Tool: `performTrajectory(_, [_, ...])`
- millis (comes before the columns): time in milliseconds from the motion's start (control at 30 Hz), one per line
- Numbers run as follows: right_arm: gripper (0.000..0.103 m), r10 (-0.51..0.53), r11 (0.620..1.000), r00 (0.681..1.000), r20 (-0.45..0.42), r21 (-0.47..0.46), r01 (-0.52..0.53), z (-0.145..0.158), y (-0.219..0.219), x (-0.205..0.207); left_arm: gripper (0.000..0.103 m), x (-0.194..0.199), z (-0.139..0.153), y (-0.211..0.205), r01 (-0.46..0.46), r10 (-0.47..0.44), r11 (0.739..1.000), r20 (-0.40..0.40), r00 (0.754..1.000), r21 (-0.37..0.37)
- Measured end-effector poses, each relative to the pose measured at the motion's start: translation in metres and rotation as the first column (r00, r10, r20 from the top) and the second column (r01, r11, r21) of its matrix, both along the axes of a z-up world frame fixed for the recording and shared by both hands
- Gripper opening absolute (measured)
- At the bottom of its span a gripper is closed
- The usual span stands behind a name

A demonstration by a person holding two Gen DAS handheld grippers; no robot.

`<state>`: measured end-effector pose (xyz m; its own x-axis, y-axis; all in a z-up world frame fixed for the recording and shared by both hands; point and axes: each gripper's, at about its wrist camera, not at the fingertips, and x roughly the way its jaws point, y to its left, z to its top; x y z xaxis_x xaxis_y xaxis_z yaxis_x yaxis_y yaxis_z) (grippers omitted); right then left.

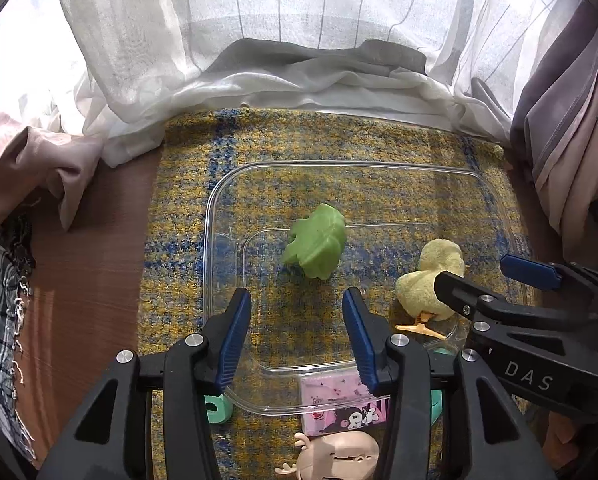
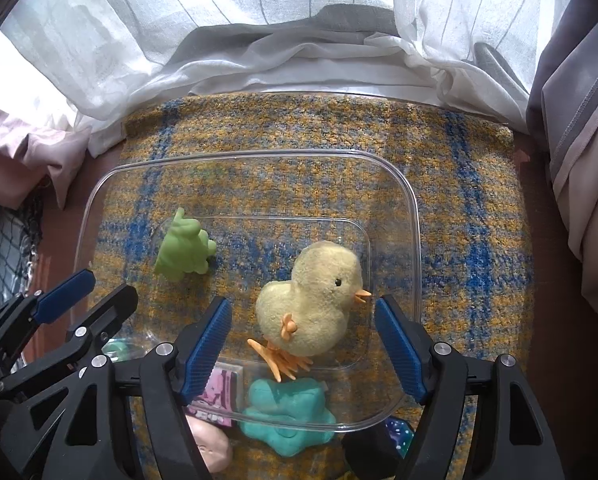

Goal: Organize objects
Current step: 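Withdraw both open tools from the clear box back over the mat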

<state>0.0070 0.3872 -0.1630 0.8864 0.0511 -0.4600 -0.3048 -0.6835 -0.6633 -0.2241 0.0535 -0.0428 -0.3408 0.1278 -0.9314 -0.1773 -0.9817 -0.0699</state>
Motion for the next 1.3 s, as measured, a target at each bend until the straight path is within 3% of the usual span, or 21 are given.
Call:
performTrajectory(233, [0.080,0.018,0.999,1.000,-0.006,0.031,-0.018,0.015,-0.003,-0.015,0.058,0.008,0.011,-0.003,-0.006,0.006,1.000,-0.021,1.000,-0.017])
performTrajectory(1300, [0.080,-0.017,0.985,1.000,-0.023,0.174,0.021,0.110,-0.060,-0.058,0.073,0.086,0.058,-0.012,0.014,-0.013,1.000,-0.104,0.995,0.006])
